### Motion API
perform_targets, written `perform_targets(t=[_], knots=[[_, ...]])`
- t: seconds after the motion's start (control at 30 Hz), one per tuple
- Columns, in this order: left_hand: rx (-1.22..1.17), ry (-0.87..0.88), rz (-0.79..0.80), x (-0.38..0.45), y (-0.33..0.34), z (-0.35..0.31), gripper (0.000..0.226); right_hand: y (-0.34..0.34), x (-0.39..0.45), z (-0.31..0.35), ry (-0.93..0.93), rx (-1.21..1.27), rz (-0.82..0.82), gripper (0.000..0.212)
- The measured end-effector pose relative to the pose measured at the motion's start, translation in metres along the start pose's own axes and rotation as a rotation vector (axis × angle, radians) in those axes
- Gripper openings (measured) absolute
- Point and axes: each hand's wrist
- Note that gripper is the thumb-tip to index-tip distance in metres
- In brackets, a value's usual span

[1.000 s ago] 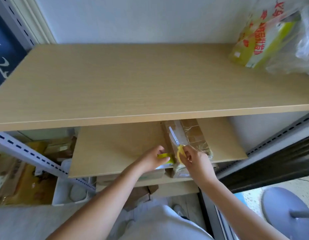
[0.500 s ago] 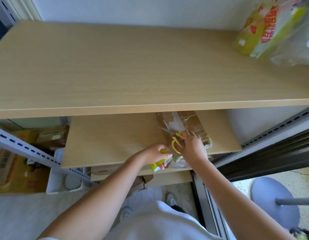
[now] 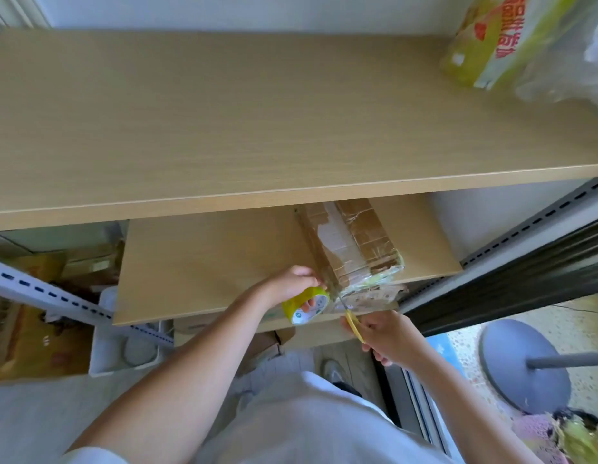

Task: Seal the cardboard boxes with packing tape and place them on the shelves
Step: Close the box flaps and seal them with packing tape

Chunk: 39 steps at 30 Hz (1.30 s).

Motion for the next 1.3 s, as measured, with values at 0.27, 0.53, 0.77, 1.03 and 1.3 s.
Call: perform_targets(t=[0.27,0.53,0.77,1.03,1.3], knots=[[-0.005,-0.029,-0.026,0.01,-0.006,0.004,0.018,0.009,0.008,-0.007,0.045,-0.038,0.013,0.077],[-0.091,-0.077,-0.091,0.008,0.003,0.002,0.008,0.01,0.029,0.02,-0.021,-0.054,-0.098,0.077],[-0.109,-0.113,-0.107,0.014,-0.008,0.009,0.034,0.019,0.041,0.015,-0.067,-0.077,-0.2,0.065],[0.04,-0.023,-0.047,0.006,-0.007,0.006,0.022,0.028,0.03,0.011,-0.094,-0.048,-0.246,0.049],[0.086,-0.081,-0.063,-0.019,-0.018,0.031,0.022,0.026,0.005,0.023,-0.152,-0.268,-0.372,0.037]])
Point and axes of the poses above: each hand's wrist, its own x-axis towards the middle knuckle, its own y-axis out of the palm, z = x × y, and after that the axes turned 7 degrees about -x, right-handed
